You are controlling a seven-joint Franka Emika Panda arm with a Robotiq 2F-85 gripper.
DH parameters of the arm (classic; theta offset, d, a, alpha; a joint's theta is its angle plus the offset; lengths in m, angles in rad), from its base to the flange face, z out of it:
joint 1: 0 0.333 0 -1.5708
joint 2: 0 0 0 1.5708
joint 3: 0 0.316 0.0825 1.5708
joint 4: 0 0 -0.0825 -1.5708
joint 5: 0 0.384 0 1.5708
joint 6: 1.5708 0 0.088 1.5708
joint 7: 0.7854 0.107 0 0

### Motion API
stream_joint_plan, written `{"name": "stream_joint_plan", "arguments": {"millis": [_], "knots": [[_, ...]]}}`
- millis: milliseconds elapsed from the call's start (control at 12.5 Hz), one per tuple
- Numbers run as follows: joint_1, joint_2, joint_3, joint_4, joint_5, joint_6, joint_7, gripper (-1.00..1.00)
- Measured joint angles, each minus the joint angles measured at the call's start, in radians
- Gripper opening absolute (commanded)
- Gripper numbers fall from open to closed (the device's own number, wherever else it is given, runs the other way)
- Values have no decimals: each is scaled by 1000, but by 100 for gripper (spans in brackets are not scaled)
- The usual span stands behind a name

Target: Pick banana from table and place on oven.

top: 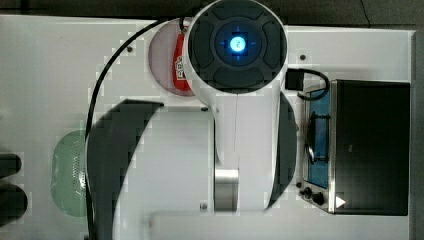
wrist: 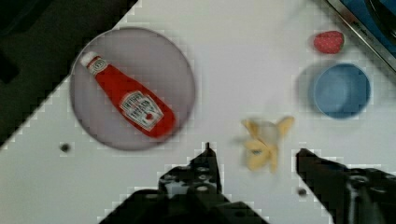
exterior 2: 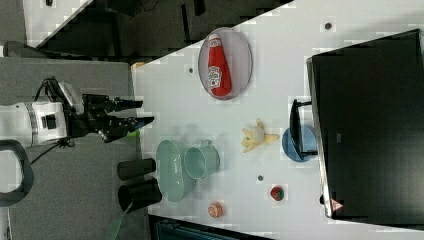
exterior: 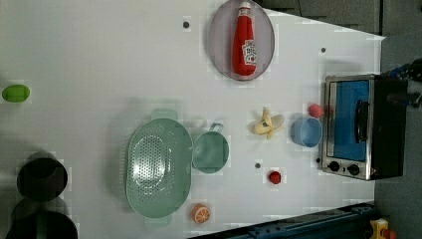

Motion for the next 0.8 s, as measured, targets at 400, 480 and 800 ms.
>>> {"name": "stream_joint_plan", "arguments": {"millis": [400, 480, 800], "knots": [[-13, -468, 7, -376, -12, -141, 19, 100], [-19, -501, 9, -370, -2, -141, 19, 100], [-22, -430, 9, -337, -20, 0, 20, 100]]}}
